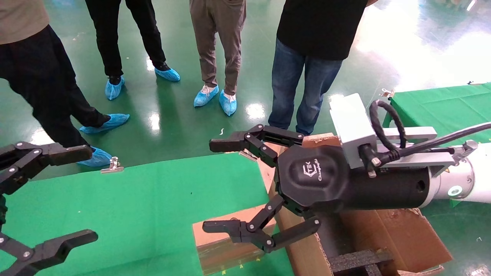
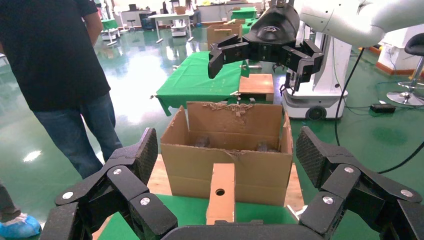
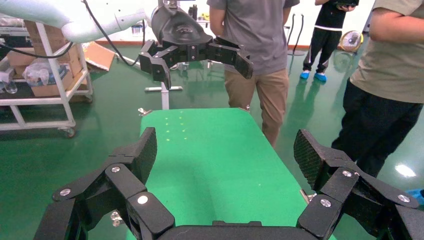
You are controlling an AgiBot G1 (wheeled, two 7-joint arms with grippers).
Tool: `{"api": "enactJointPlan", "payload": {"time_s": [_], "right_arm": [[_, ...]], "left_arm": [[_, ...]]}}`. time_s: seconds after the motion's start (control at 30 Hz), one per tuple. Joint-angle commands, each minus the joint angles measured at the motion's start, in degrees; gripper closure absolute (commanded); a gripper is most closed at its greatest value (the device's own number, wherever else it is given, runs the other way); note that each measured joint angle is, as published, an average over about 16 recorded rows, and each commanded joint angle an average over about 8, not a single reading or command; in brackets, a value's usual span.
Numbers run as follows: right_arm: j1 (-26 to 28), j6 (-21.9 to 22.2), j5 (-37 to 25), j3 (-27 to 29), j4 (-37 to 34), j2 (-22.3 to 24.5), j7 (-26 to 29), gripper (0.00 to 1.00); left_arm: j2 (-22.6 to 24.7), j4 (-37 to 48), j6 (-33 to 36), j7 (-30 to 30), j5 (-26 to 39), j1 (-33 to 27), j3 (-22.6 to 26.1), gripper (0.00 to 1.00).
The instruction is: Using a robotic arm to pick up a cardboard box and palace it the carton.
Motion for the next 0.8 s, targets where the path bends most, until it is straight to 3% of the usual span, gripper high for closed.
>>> {"api": "enactJointPlan", "payload": {"time_s": [0.03,0.43,0.47,0.7,0.73,0.8], "right_arm": [[0.00,0.00,0.00,0.00,0.00,0.00,0.00,0.00],[0.00,0.00,0.00,0.00,0.00,0.00,0.00,0.00],[0.00,0.00,0.00,0.00,0.00,0.00,0.00,0.00],[0.00,0.00,0.00,0.00,0.00,0.00,0.00,0.00],[0.00,0.00,0.00,0.00,0.00,0.00,0.00,0.00],[-0.02,-0.01,0.01,0.02,0.01,0.00,-0.02,0.00]], "left_arm": [[0.00,0.00,0.00,0.00,0.00,0.00,0.00,0.00],[0.00,0.00,0.00,0.00,0.00,0.00,0.00,0.00],[0.00,0.00,0.00,0.00,0.00,0.00,0.00,0.03],[0.00,0.00,0.00,0.00,0.00,0.00,0.00,0.91],[0.00,0.00,0.00,0.00,0.00,0.00,0.00,1.00],[0.00,0.00,0.00,0.00,0.00,0.00,0.00,1.00]]}}
